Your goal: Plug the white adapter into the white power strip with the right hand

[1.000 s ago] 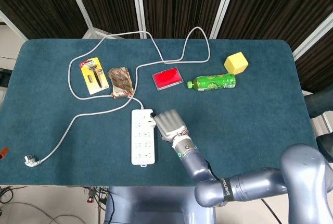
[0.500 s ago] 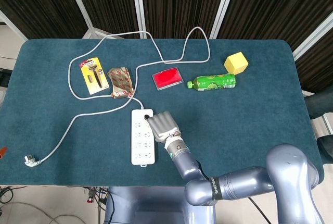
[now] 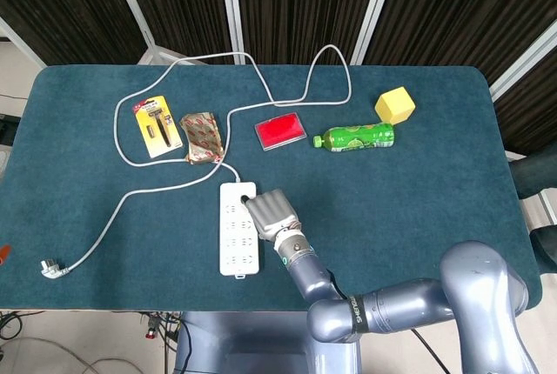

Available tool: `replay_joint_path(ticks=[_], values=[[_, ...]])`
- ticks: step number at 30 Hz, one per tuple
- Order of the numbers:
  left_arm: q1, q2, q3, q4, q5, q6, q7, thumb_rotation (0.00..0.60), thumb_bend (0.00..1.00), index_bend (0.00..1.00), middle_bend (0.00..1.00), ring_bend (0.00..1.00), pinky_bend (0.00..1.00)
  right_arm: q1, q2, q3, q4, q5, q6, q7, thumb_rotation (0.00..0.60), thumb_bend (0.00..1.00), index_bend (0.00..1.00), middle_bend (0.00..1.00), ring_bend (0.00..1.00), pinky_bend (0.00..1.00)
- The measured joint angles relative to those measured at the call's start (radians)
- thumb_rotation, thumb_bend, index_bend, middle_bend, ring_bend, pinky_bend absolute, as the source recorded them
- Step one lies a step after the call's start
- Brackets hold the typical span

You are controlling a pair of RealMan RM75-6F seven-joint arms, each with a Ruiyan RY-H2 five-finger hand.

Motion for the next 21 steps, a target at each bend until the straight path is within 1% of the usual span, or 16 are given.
replay_joint_path(ticks=[3, 21], values=[[0.000, 0.000, 0.000, 0.001, 0.000, 0.000, 0.001, 0.600, 0.10, 0.20, 0.00, 0.00, 0.00, 0.002, -0.005, 0.002, 0.006, 0.001, 0.000, 0.001, 0.600, 0.82, 0.20, 0.86, 0.88, 0.85], [0.000, -0.002, -0.001, 0.000, -0.002, 0.001, 0.005, 0.600, 0.10, 0.20, 0.00, 0.00, 0.00, 0.003, -0.023, -0.009, 0.038, 0.011, -0.021, -0.003, 0.600, 0.82, 0.20, 0.86, 0.88, 0.85]])
